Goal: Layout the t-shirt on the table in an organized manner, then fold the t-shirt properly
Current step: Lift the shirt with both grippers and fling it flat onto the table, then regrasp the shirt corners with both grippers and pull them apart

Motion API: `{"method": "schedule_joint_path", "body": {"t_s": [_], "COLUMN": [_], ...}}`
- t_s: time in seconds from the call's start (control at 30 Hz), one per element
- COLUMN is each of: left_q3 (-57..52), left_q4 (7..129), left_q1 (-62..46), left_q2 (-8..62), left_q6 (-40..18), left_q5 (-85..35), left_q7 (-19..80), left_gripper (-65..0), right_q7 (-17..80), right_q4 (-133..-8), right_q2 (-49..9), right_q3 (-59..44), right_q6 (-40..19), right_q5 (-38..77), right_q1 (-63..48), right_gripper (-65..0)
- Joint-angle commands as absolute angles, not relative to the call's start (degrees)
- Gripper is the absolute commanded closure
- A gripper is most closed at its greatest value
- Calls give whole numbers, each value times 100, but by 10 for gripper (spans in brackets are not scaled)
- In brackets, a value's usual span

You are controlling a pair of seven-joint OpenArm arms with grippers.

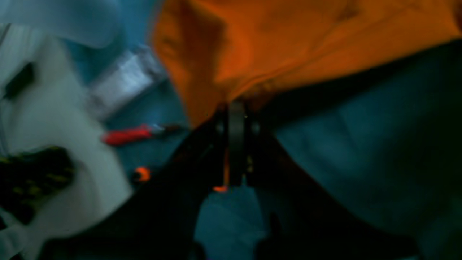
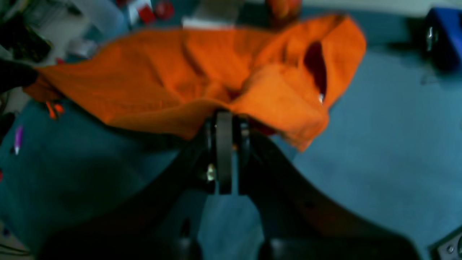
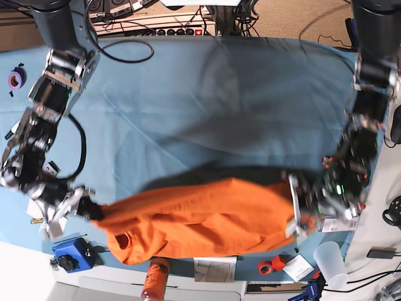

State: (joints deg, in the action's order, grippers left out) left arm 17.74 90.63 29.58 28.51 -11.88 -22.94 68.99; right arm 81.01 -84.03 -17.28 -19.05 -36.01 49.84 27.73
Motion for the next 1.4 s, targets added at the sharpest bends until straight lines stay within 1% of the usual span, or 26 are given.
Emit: {"method": "schedule_joint_path", "body": {"t_s": [0.0, 0.13, 0.27, 0.47, 0.6, 0.8, 0.93, 1.13, 1.23, 1.37], "left_q3": [1586, 996, 462, 318, 318, 318, 318, 318, 318, 318], "left_q4": [9325, 9948, 10320, 10516, 10613, 10615, 10615, 10615, 10615, 10615], "left_q1": [2902, 1890, 996, 78, -235, -572, -733, -980, -1087, -1194], "left_q2": [2919, 2902, 2884, 2864, 2709, 2506, 2510, 2510, 2512, 2582], "left_q6": [-1149, -1094, -1096, -1098, -1098, -1098, -1092, -1098, -1090, -989], "left_q5": [-2185, -2145, -2196, -2167, -2106, -2040, -1680, -1610, -1345, -1109], "left_q7": [6829, 6746, 6657, 6659, 6665, 6659, 6665, 6665, 6663, 6665], "left_gripper": [0, 0, 0, 0, 0, 0, 0, 0, 0, 0], "right_q7": [7981, 8000, 8000, 8000, 8000, 8000, 8000, 8000, 8000, 8000], "right_q4": [-8576, -8954, -9262, -9268, -9268, -9268, -9268, -9266, -9266, -9266], "right_q2": [-1811, -1778, -1763, -1765, -1765, -1765, -1763, -1763, -1763, -1763], "right_q3": [-1925, -2130, -2641, -3166, -3232, -3232, -3232, -3232, -3232, -3232], "right_q6": [-3614, -3616, -3618, -3632, -3793, -3795, -3876, -3903, -3900, -3903], "right_q5": [5146, 5343, 5454, 5463, 5463, 5461, 5461, 5439, 5441, 5441], "right_q1": [2762, 2023, 1304, 412, -3, -384, -596, -930, -1081, -1203], "right_gripper": [0, 0, 0, 0, 0, 0, 0, 0, 0, 0]}}
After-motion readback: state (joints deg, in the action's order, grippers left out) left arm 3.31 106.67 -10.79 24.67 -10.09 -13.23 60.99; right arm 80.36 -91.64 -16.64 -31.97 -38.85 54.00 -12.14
